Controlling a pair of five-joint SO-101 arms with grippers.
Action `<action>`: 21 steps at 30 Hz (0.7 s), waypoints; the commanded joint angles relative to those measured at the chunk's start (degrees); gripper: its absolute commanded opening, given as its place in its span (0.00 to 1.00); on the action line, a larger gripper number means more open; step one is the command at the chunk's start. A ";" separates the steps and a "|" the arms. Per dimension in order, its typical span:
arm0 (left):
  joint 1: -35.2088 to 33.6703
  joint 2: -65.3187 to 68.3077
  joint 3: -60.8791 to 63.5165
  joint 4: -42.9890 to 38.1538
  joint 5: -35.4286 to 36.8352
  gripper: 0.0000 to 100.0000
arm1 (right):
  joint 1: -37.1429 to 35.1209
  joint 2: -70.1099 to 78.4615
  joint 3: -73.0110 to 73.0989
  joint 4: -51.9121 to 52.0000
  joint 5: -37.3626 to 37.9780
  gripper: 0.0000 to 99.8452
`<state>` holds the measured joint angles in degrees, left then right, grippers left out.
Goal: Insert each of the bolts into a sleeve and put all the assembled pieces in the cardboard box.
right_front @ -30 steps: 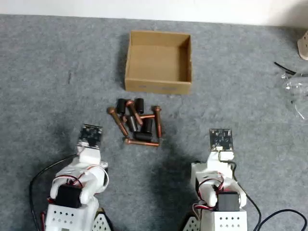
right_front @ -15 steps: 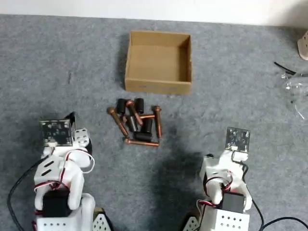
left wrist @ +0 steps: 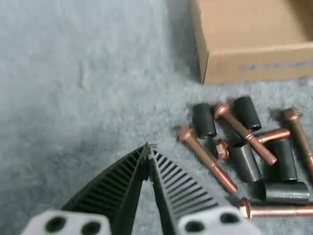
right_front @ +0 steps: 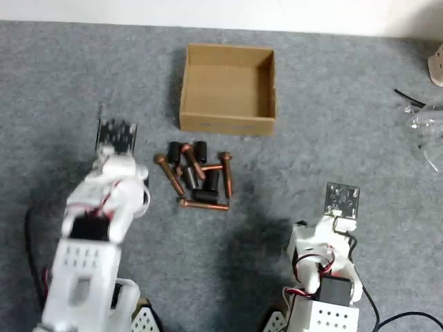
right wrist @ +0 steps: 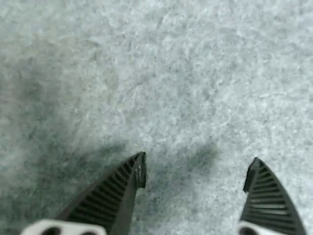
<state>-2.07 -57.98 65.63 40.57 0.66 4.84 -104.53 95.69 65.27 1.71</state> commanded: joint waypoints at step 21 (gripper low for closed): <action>-6.55 38.99 -14.81 -11.96 7.47 0.01 | 6.11 -0.66 3.74 -6.37 14.59 0.30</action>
<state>-6.64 -18.77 54.11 26.51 8.13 11.87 -104.53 95.69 62.20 17.10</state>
